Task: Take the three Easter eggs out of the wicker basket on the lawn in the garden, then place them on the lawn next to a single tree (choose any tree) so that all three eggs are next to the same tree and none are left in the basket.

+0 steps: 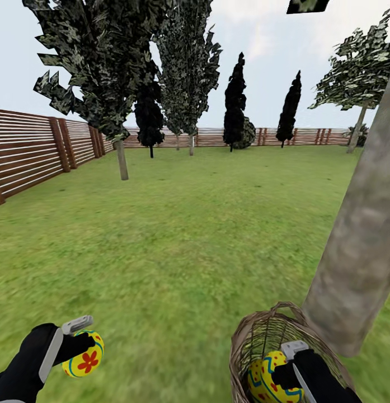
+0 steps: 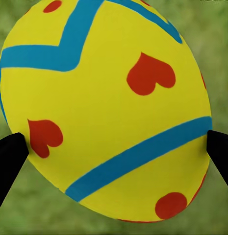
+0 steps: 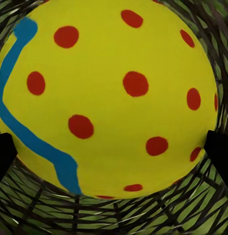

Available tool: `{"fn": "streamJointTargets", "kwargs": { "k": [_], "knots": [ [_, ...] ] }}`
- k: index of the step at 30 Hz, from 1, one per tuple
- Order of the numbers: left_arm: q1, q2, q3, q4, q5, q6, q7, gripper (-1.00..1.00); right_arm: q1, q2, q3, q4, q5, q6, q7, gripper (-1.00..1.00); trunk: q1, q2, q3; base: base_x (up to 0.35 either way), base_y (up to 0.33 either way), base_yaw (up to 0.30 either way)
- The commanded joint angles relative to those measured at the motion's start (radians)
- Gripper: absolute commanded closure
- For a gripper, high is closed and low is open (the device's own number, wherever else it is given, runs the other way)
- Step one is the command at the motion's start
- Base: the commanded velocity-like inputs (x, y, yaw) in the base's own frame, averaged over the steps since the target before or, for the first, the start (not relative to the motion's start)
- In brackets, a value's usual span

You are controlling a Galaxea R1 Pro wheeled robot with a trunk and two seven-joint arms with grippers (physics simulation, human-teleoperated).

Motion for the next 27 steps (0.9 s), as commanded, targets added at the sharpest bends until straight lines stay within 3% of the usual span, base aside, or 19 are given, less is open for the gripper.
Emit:
{"fn": "streamJointTargets", "kwargs": {
  "k": [1, 6, 12, 21, 27],
  "knots": [
    [-0.001, 0.001, 0.003, 0.001, 0.005, 0.004, 0.000, 1.00, -0.001, -0.001, 0.002, 0.009, 0.008, 0.004, 0.007, 1.00, -0.001, 0.000, 0.003, 0.000, 0.000, 0.000],
    [-0.001, 0.004, 0.010, 0.028, 0.010, 0.003, -0.001, 1.00, -0.001, 0.001, 0.004, 0.022, 0.012, 0.002, 0.006, 1.00, -0.016, 0.028, 0.019, 0.000, 0.013, 0.000],
    [-0.001, 0.003, 0.011, 0.049, 0.010, 0.001, -0.005, 1.00, -0.001, 0.001, 0.002, 0.025, 0.008, 0.003, 0.007, 1.00, -0.039, 0.070, 0.038, 0.000, 0.279, -0.020],
    [-0.001, -0.005, 0.009, 0.098, 0.010, -0.006, 0.004, 1.00, -0.001, -0.006, 0.000, 0.024, 0.006, 0.003, 0.007, 1.00, -0.074, 0.133, 0.066, 0.036, 0.065, -0.257],
    [-0.001, -0.005, 0.009, 0.114, 0.010, -0.008, 0.005, 1.00, -0.001, -0.002, 0.000, 0.025, 0.010, 0.003, 0.006, 1.00, -0.097, 0.175, 0.085, 0.000, 0.000, -0.035]
  ]
}}
